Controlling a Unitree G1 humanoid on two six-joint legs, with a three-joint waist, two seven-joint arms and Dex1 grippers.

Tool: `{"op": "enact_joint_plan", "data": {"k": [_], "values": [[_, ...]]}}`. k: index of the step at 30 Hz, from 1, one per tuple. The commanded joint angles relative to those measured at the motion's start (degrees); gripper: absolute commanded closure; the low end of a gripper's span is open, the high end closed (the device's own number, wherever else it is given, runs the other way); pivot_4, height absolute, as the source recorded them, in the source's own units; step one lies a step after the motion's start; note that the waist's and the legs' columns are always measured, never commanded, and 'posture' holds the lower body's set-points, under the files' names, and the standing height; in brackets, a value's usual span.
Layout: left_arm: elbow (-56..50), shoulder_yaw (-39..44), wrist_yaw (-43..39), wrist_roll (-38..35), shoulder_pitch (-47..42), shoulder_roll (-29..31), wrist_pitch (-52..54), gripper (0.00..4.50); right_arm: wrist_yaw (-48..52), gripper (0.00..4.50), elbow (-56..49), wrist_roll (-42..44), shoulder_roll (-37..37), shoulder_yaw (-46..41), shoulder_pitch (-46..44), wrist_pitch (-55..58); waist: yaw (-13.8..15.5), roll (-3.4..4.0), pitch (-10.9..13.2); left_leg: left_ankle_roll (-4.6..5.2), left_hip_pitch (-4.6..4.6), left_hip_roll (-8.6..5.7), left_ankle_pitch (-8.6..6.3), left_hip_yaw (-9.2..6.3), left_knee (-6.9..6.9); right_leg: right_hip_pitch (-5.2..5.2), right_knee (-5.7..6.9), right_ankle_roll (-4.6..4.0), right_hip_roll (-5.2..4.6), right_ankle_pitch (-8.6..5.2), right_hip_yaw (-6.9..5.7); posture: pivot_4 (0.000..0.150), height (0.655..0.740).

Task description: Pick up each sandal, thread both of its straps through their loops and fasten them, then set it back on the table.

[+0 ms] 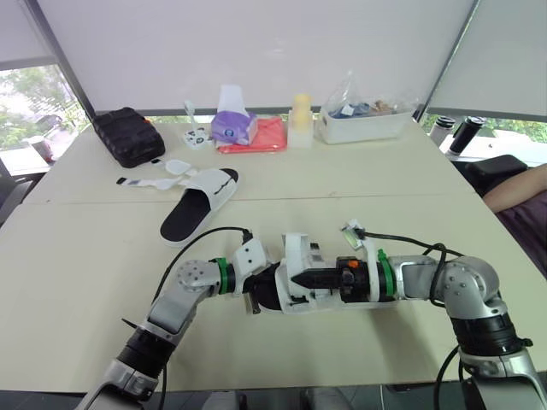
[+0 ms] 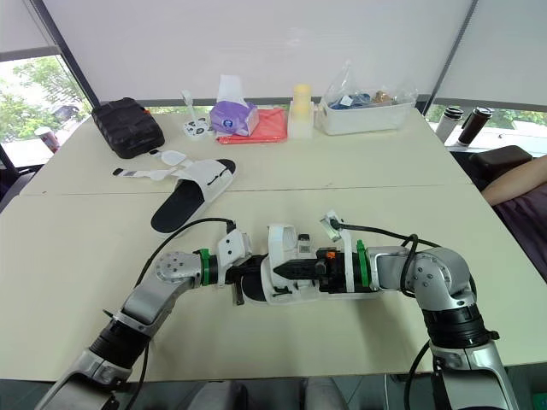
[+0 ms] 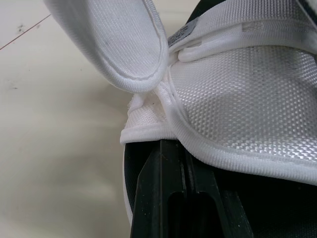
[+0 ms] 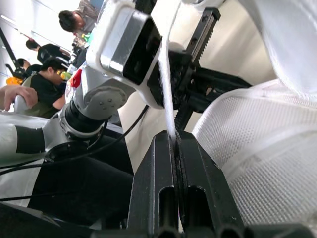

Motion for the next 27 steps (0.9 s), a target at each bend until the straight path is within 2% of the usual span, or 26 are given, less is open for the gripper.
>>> {"op": "enact_joint_plan", "data": {"k": [1,10,19,22,25,26,27], "values": [[1.0,-1.4,0.0,1.3,1.0,0.0,1.0,4.50,1.4,4.44,-2.1,-1.3,-1.4,1.5,1.2,-1.0,0.0,0.00,0.0,0.00,0.00,0.00,0.00,0.00,0.00,0.00,0.00,0.00,0.00,0.00,0.00,0.150,0.7400],[1.1,-1.3,-0.1,1.3,0.8,0.1,1.1,4.50,3.5,4.44,-1.3,-10.4,-4.8,6.8,1.2,-9.1,0.0,-0.01,0.0,0.00,0.05,-0.02,0.00,0.03,0.00,0.05,-0.01,0.00,0.03,0.00,0.00,0.150,0.7400],[1.4,-1.4,0.0,1.4,0.6,-0.1,1.0,4.50,3.5,4.44,-1.8,-6.2,-0.6,3.5,-1.0,-7.8,0.0,-0.01,0.0,0.00,0.06,0.00,0.00,0.00,0.00,0.04,0.00,0.00,0.03,0.00,0.00,0.150,0.7400],[1.1,-1.4,0.2,1.4,0.7,-0.1,1.1,4.50,3.7,3.66,-2.6,-5.8,-0.5,3.2,-0.8,-7.5,0.0,-0.01,0.0,0.00,0.05,0.00,0.00,-0.01,0.00,0.04,-0.01,0.00,0.01,0.00,0.00,0.150,0.7400],[1.0,-1.3,0.2,1.4,0.8,-0.1,1.2,4.50,3.2,2.29,-2.9,-6.3,-0.8,3.3,-0.9,-7.6,-0.1,-0.01,0.0,0.00,0.06,0.00,0.00,-0.02,0.00,0.04,0.00,0.00,0.01,0.00,0.00,0.150,0.7400],[1.1,-1.3,0.2,1.3,0.8,-0.1,1.2,4.50,2.9,1.96,-2.9,-6.3,-0.7,3.3,-1.0,-7.5,-0.1,-0.01,0.0,0.00,0.07,0.00,0.00,-0.01,0.00,0.05,0.00,0.00,0.02,0.00,0.00,0.150,0.7400],[1.1,-1.3,0.2,1.3,0.8,-0.1,1.2,4.50,2.7,1.96,-2.9,-6.4,-0.6,3.3,-1.1,-7.5,-0.1,-0.01,0.0,0.00,0.07,0.00,0.00,-0.01,0.00,0.05,0.00,0.00,0.02,0.00,0.00,0.150,0.7400]]}}
